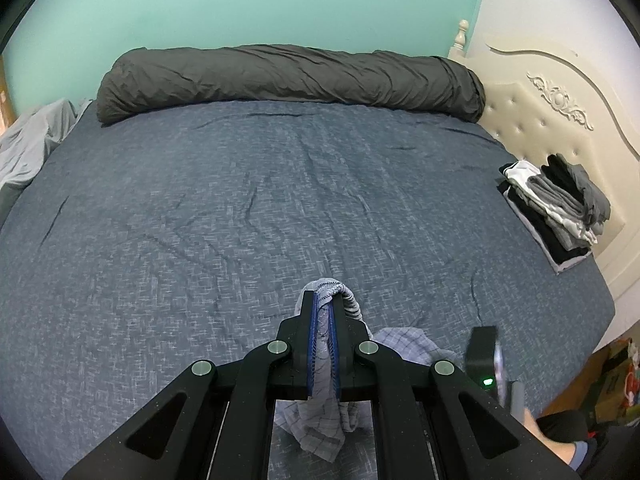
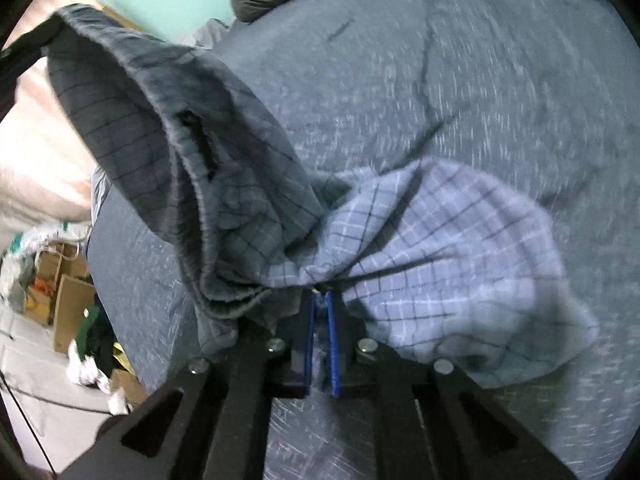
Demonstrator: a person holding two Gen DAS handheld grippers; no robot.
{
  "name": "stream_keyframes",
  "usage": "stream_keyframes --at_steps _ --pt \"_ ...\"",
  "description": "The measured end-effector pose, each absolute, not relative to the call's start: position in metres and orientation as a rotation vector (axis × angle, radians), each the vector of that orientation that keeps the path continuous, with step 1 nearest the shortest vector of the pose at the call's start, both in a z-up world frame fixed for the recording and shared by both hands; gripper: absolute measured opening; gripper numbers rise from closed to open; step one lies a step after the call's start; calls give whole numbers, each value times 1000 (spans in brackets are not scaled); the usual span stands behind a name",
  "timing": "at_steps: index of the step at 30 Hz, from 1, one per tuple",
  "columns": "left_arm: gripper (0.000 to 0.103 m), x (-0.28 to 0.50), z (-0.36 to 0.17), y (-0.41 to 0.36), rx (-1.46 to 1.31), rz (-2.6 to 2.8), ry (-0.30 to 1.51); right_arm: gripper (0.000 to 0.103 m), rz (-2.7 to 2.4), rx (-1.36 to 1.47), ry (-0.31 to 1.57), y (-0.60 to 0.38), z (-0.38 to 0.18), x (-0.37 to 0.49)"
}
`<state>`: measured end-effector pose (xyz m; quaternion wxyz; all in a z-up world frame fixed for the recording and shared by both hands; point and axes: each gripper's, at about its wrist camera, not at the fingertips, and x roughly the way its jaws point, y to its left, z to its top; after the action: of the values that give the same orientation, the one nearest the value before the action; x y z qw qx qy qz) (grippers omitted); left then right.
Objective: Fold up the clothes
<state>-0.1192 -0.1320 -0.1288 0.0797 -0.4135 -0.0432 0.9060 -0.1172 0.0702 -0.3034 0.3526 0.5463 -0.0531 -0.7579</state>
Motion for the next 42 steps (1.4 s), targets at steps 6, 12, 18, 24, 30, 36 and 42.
stream_keyframes --at_steps 6,12,18,24,30,36,42 --pt "6 -111 -118 -134 -1220 2724 -142 4 -2031 1305 -134 101 -264 -117" --pt "6 -99 -95 -139 -1171 2756 -176 4 -2143 1157 -103 144 -202 -117" --pt "6 -86 -65 -139 -1104 2779 -207 4 -2245 1025 -99 182 -135 -122" --pt "6 -73 -31 -131 -1034 2796 -191 4 -2325 913 -89 217 -72 -114" --pt "6 -59 -6 -125 -978 2803 -184 4 -2364 842 -72 231 -40 -112" --pt "6 -46 14 -120 -926 2808 -188 4 -2389 773 -57 251 -9 -102" --pt "6 -38 27 -113 -897 2794 -197 4 -2410 725 -72 277 19 -93"
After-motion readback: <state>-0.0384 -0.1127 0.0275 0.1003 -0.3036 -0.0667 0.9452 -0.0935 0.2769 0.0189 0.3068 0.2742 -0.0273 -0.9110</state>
